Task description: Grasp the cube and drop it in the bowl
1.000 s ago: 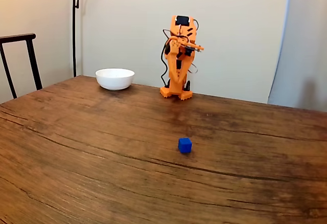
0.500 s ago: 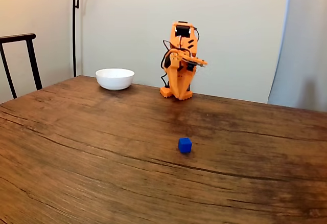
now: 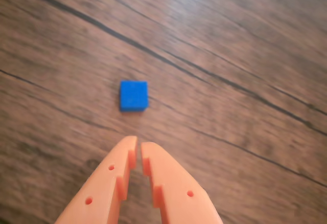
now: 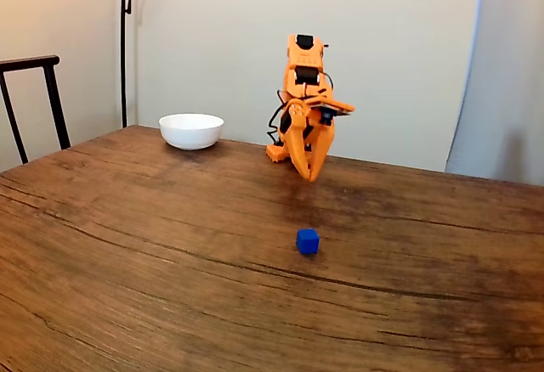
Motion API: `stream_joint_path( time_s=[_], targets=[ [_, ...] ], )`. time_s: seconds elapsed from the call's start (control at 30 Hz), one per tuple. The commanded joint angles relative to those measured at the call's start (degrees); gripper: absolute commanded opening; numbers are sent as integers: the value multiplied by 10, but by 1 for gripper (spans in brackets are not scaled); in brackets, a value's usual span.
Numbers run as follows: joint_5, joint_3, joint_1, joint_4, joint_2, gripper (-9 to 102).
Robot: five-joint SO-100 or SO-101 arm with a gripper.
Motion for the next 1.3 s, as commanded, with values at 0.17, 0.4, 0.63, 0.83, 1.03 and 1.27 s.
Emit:
stream_joint_path(
  time_s=[0.17,0.4,0.63,0.83,1.03,1.27],
  targets=[
    [2,-43,2,-30,1,0],
    [3,-84,-8,-29,-39,0],
    [0,-149,-11,-37,-157,0],
    [-4,-149,-13,-38,-172,2],
    [-13,-124,-12,-101,-175,25],
    [-40,-54,-19,-185,-176,27]
  ],
)
